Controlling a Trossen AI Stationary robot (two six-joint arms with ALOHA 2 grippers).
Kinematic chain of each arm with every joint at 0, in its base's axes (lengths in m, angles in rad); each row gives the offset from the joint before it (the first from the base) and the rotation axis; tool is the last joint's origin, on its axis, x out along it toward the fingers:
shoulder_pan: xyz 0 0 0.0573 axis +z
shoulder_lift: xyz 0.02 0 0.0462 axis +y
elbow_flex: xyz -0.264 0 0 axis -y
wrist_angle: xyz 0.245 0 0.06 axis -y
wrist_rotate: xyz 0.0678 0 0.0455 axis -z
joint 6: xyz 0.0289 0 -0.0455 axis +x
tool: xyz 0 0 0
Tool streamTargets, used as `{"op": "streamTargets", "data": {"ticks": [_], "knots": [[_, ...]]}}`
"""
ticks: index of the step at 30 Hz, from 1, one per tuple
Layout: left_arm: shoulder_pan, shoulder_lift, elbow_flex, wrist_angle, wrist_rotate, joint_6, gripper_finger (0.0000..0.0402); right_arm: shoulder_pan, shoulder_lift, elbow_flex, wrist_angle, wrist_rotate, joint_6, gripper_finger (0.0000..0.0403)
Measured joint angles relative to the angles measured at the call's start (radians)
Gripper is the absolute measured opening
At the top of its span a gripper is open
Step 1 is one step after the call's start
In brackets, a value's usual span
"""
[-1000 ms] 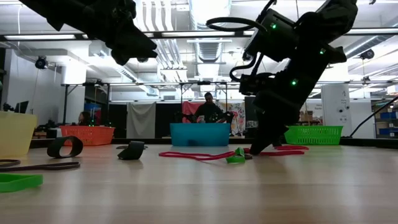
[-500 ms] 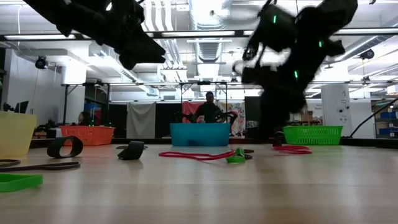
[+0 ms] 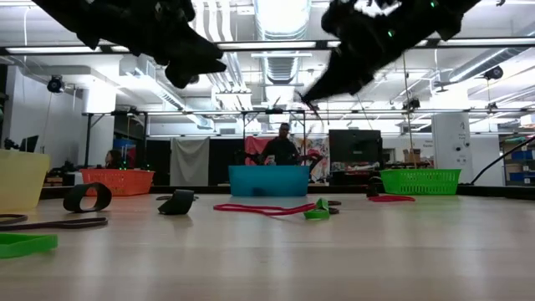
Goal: Sort rubber bands into baskets
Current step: Put the center red rubber band into the yellow bin
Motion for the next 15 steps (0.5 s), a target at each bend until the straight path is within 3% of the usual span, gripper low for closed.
{"op": "streamTargets", "data": {"ticks": [10, 15], "knots": [[0.000, -0.035, 0.000, 0.055, 0.000, 0.000, 0.0137, -0.034, 0.084, 0.004, 0.387, -0.112, -0.170, 0.0009], [0.000, -0.008, 0.000, 0.089, -0.001, 0.000, 0.0137, -0.041, 0.171, 0.005, 0.588, -0.115, -0.218, 0.0009]]}}
